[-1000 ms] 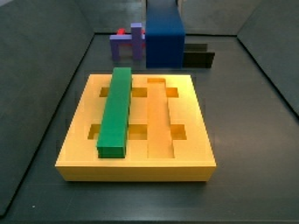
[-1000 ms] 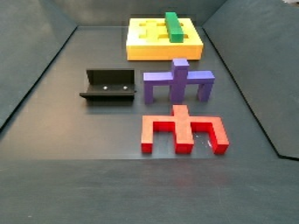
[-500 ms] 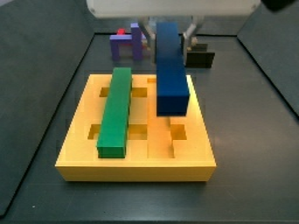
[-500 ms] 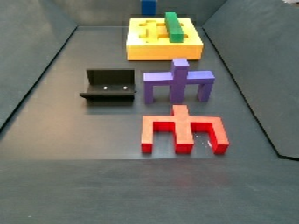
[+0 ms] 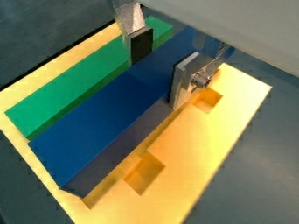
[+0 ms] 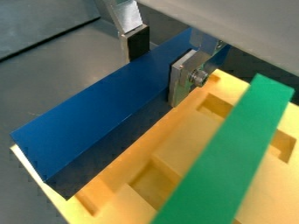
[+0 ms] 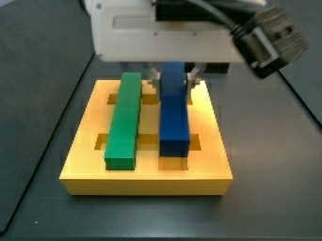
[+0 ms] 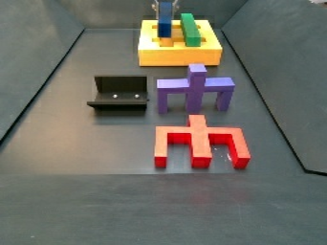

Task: Pick up the blue object. Move up. Move to above the board. Insert the blue object.
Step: Insert the blue object.

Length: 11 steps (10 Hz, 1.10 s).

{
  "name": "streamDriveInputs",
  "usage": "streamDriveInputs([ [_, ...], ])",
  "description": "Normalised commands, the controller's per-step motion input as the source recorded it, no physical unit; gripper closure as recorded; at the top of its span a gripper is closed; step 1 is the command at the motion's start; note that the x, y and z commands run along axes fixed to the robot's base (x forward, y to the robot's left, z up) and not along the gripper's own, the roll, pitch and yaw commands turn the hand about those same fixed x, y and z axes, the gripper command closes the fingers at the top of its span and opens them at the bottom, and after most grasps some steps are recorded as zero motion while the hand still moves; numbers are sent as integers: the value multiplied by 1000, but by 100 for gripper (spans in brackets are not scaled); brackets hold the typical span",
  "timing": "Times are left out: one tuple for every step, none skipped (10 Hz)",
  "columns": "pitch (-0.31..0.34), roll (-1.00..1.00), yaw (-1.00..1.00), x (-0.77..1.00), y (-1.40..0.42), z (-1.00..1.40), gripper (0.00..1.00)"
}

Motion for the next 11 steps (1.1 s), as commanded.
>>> streamDriveInputs([
  [-171, 10, 120, -66, -89, -400, 100],
  [-126, 0, 126, 86, -126, -434, 100],
  [-20, 56, 74, 106, -66, -309, 100],
  [0, 131, 54, 69, -34, -271, 100],
  [0, 190, 86, 0, 0, -211, 100],
  [59, 249, 89, 0, 0, -54, 100],
  [97, 304, 169, 14, 0, 0, 100],
  [113, 311, 220, 69, 0, 0, 100],
  [129, 306, 246, 131, 0, 29, 100],
  [136, 323, 269, 151, 0, 34, 100],
  [129, 300, 240, 163, 0, 0, 100],
])
